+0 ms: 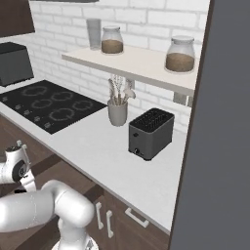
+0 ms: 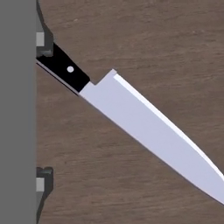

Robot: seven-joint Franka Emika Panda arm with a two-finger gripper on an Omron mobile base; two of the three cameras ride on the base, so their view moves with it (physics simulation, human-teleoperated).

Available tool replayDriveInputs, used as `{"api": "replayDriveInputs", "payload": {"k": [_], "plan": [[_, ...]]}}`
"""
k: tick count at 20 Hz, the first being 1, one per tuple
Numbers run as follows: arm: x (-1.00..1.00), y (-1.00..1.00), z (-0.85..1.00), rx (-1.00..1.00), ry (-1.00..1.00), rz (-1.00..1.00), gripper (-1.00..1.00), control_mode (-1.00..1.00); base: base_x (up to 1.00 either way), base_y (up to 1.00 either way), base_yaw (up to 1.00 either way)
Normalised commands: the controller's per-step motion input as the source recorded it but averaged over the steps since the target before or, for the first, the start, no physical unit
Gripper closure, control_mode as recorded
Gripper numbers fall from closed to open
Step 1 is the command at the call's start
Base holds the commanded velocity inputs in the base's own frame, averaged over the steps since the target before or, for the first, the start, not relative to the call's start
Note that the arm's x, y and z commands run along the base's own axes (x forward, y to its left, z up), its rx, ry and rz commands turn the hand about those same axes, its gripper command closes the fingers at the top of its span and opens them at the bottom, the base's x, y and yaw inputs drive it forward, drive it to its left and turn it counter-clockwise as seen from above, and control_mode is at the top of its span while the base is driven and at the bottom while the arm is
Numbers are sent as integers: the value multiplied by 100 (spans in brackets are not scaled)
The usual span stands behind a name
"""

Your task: Pick up the knife from the drawer and place it on the cutting board. Then place the meat from the plate to the cutting board.

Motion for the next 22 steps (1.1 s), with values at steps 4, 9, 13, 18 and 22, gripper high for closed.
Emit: {"api": "replayDriveInputs", "payload": {"k": [4,9,13,18,22], "plan": [[16,0,-23,0,0,0,-100,-100,0,0,0],[12,0,-33,0,0,0,-100,-100,0,0,0],[19,1,-28,0,0,0,-100,-100,0,0,0],[20,16,-35,0,0,0,-100,-100,0,0,0],[14,30,-42,0,0,-2,-100,-100,0,0,0]]}}
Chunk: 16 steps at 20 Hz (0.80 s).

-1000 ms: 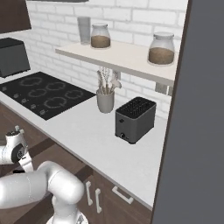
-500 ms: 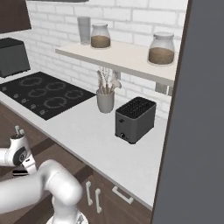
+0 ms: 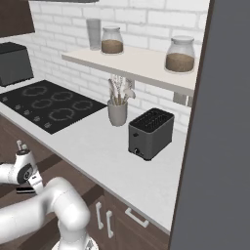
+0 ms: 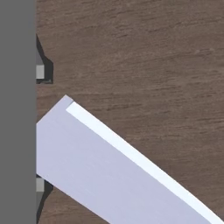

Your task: Pick up the knife from the drawer and place it on the cutting board. Then place the meat from the plate to the cutting board.

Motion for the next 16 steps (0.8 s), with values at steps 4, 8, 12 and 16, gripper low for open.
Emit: {"api": "replayDriveInputs", "payload": {"k": [4,8,12,16], "plan": [[7,44,-64,-2,0,-2,100,-100,0,0,0],[-51,77,-95,-8,5,-1,100,-100,0,0,0],[-100,90,-59,-5,1,0,100,-100,0,0,0],[-100,72,-16,-2,5,0,100,-100,0,0,0]]}}
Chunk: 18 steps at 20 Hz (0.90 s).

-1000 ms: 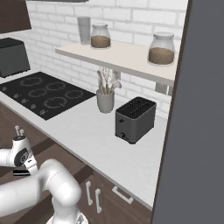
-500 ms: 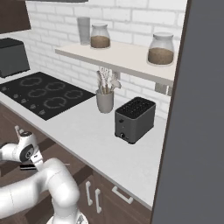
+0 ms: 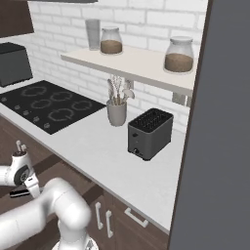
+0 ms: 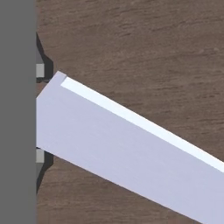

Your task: Pick up the knife from the drawer and place it on the cutting board. Then place the meat from the plate to the cutting board.

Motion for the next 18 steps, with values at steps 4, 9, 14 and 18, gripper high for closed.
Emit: {"api": "replayDriveInputs", "payload": {"k": [4,9,14,18], "plan": [[-56,18,95,0,14,-4,100,-100,0,0,0],[-93,8,100,0,17,-1,100,-100,0,0,0],[-82,0,100,0,2,-7,100,-100,0,0,0],[-20,-10,100,0,-32,-18,100,-100,0,0,0]]}}
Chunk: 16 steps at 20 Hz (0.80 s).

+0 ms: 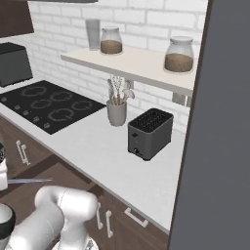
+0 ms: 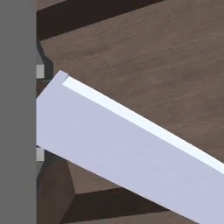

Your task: Pick up the knife from the drawer and place it on the cutting board. Then place the meat from the plate to the cutting board.

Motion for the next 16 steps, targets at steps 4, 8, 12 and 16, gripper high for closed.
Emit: {"api": "replayDriveInputs", "payload": {"k": [4,8,12,16], "plan": [[-1,-29,100,0,-49,-23,100,-100,0,0,0],[-12,-39,100,1,-18,-16,100,-100,0,0,0],[0,-35,100,2,0,-9,100,-100,0,0,0],[0,-46,99,1,3,-11,100,-100,0,0,0]]}}
